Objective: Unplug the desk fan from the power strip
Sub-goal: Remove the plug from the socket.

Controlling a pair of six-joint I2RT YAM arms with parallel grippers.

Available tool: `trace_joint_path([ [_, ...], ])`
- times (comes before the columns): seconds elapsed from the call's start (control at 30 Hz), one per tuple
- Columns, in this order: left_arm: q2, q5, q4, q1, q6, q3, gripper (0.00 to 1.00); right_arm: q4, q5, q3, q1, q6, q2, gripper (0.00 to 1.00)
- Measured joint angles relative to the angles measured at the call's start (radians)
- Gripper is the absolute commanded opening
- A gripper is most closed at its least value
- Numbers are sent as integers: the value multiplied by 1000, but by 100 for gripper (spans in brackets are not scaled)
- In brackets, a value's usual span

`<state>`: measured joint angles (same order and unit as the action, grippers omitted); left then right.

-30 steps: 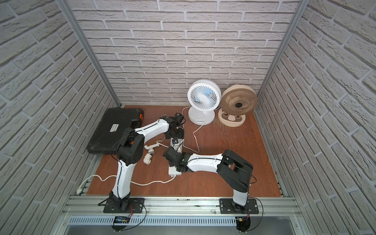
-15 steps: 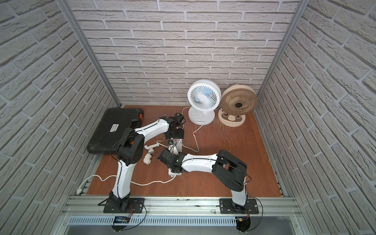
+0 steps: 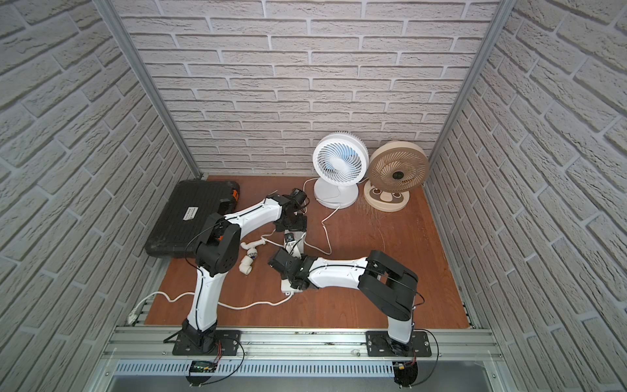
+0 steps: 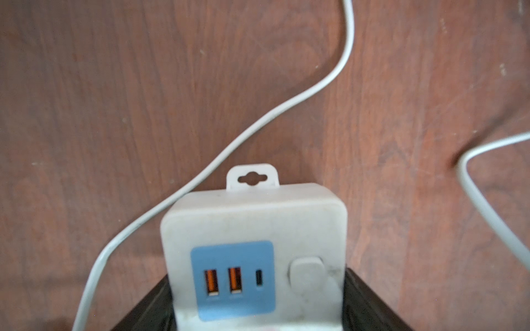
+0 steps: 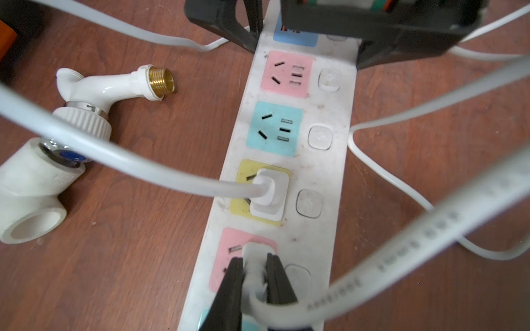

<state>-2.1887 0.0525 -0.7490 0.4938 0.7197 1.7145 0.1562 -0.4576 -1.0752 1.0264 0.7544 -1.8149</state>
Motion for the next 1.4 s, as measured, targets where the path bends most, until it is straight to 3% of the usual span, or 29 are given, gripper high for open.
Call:
trace_joint_path([
  [0.17,0,0,1,0,2,0,0,-64,70,55,-29,44,37,3],
  [0.5,2,0,5,0,2,-4,0,-60,77,53,-32,54,39,3],
  [1.1,6,-1,13,0,6,-11,0,144,-80,-116,37,5,-61,3],
  [1.4,8,-2,16,0,6,-15,0,143,-88,-115,39,-3,-63,3],
])
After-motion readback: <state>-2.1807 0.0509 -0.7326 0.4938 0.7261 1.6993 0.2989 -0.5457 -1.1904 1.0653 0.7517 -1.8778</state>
